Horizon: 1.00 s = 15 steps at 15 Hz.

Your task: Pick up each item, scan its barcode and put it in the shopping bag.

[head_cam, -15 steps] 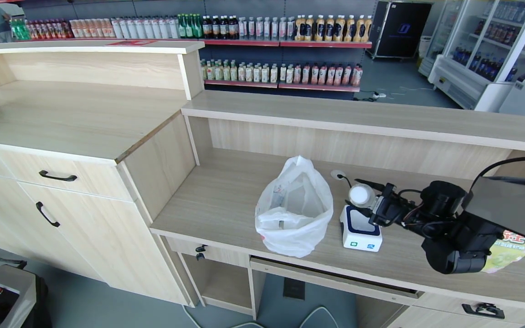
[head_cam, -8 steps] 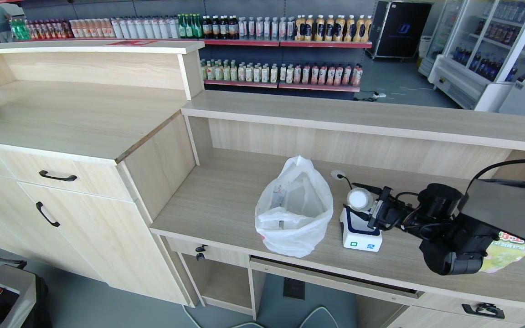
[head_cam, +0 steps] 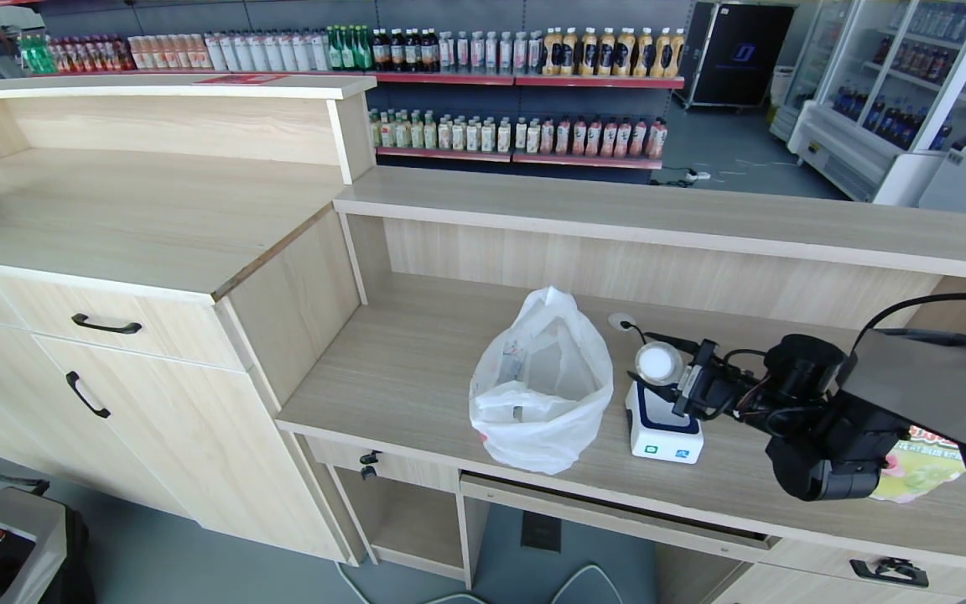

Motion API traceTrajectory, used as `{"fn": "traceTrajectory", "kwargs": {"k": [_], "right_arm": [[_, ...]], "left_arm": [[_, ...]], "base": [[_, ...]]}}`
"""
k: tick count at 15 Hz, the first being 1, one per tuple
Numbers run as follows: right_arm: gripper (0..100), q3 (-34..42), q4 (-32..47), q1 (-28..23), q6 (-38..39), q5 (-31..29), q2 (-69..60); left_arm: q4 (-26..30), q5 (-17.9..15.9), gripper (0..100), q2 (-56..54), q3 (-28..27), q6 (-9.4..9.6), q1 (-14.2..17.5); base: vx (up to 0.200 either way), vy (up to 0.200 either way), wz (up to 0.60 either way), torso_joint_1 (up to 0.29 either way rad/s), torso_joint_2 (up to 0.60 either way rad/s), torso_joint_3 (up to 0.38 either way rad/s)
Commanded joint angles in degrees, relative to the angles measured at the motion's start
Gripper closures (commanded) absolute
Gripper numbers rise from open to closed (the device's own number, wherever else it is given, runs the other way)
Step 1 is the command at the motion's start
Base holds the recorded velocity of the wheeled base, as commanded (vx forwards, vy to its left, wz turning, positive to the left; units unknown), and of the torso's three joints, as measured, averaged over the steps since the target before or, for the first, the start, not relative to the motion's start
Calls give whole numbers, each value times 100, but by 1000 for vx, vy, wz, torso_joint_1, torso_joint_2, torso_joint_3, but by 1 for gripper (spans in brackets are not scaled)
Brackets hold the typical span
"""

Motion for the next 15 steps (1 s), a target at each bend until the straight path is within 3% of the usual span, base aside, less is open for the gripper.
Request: {"fn": "traceTrajectory", "kwargs": {"k": [1, 5, 8, 10, 13, 14, 15], "right_arm": [[100, -6, -6, 9, 2, -2, 6], [100, 11, -6, 53, 37, -2, -91], [100, 864, -6, -123, 1215, -28, -1480], [100, 899, 829, -307, 2269, -266, -2657], [100, 1040, 2789, -615, 3359, -1918, -3958], [100, 1092, 3044, -633, 3702, -2437, -4125], [100, 1172, 3369, -597, 4291, -3316, -4275]], "left_arm": [[-1, 1, 0, 0, 1, 0, 0], [-1, 1, 0, 0, 1, -9, 0], [-1, 1, 0, 0, 1, 0, 0], [-1, 1, 0, 0, 1, 0, 0], [-1, 1, 0, 0, 1, 0, 0], [-1, 1, 0, 0, 1, 0, 0], [-1, 1, 0, 0, 1, 0, 0]], "base": [[0, 0, 0, 0, 0, 0], [0, 0, 0, 0, 0, 0], [0, 0, 0, 0, 0, 0], [0, 0, 0, 0, 0, 0], [0, 0, 0, 0, 0, 0], [0, 0, 0, 0, 0, 0], [0, 0, 0, 0, 0, 0]]}}
